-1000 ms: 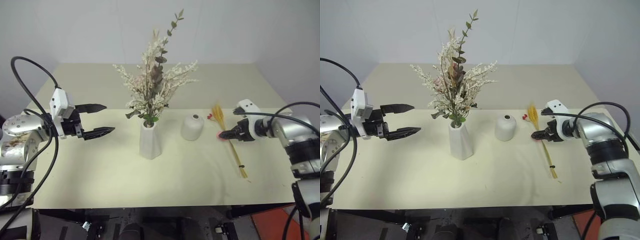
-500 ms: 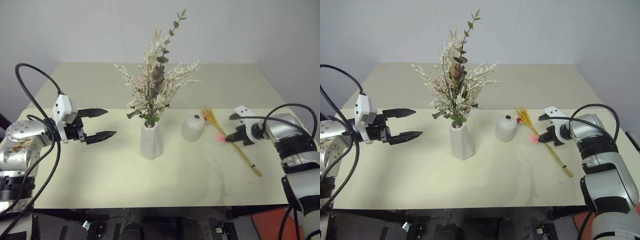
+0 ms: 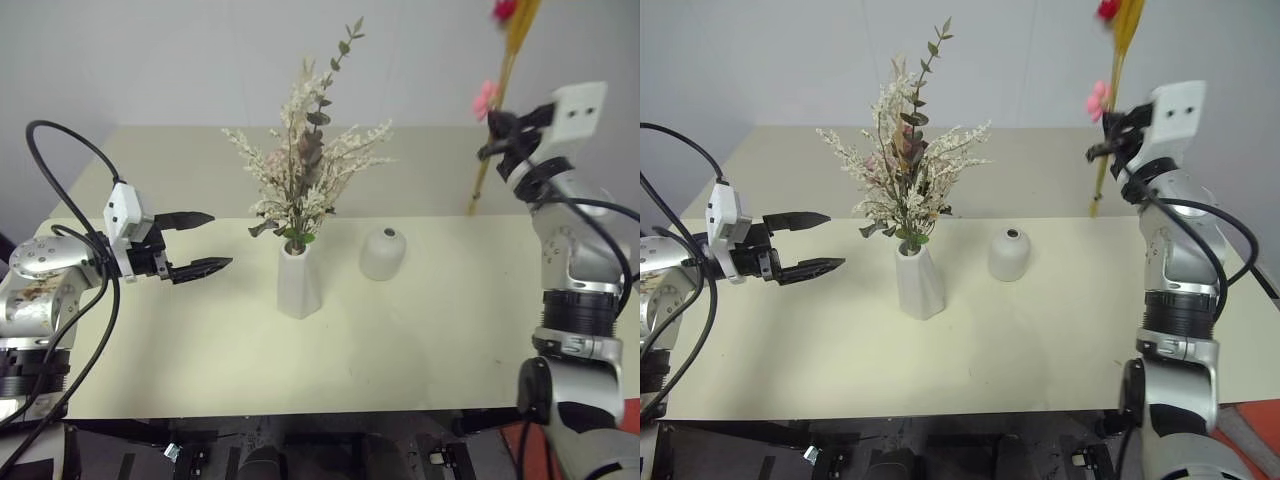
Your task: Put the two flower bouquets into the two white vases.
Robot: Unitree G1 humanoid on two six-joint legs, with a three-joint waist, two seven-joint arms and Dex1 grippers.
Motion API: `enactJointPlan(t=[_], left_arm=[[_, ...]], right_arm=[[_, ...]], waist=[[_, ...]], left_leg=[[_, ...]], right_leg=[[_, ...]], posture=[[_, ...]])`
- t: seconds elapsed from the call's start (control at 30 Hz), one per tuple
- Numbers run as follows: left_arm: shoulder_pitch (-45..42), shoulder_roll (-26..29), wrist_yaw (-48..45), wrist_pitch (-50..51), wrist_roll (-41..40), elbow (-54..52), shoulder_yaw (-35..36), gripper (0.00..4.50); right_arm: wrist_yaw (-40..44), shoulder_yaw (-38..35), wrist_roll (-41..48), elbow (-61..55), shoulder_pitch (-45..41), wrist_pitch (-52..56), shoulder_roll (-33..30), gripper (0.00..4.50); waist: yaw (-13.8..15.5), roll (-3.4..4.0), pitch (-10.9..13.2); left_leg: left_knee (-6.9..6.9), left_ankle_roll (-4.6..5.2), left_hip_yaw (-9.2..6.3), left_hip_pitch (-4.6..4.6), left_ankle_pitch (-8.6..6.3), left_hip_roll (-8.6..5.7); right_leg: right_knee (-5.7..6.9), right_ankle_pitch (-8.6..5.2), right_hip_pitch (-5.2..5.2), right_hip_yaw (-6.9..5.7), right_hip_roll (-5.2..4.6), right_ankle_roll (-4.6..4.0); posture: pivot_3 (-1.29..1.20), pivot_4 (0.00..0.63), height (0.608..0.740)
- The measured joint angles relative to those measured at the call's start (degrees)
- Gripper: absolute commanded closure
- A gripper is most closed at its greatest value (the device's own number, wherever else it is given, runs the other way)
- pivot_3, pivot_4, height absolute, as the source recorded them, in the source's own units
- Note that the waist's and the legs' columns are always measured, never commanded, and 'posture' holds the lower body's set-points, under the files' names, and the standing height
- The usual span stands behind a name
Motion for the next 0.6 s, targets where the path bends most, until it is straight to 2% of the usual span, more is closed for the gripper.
enactJointPlan(t=[0.13, 0.27, 0.6], left_arm=[[-3.06, 0.64, -1.55, 0.00, 0.09, 2.17, -0.34, 0.00], [-4.59, 0.63, -2.85, 0.01, 0.03, 2.74, -1.04, 0.00], [-5.27, 0.57, -3.96, -0.13, 0.55, 4.44, -2.02, 0.00]], right_arm=[[-4.12, -2.42, 7.77, -7.04, 0.65, 2.98, 6.24, 4.45], [-4.93, 0.97, 8.77, -12.69, 3.80, 4.30, 6.97, 4.45], [-9.12, 4.95, 10.81, -17.00, 6.30, 7.06, 11.55, 4.45]], waist=[[-0.01, 0.03, 0.01], [-0.02, 0.03, 0.01], [-0.99, 0.04, 0.01]], left_leg=[[-0.01, 0.00, -0.01, 0.02, 0.00, 0.01], [-0.01, 0.00, 0.01, 0.02, 0.00, 0.00], [-0.02, -0.01, -0.02, 0.05, 0.02, 0.02]], right_leg=[[0.06, 0.01, -0.03, -0.01, 0.02, -0.01], [0.05, 0.01, -0.01, 0.01, 0.03, -0.01], [0.15, 0.01, -0.06, 0.03, 0.07, -0.02]], posture=[[0.00, 0.150, 0.740], [0.00, 0.150, 0.740], [0.00, 0.150, 0.740]])
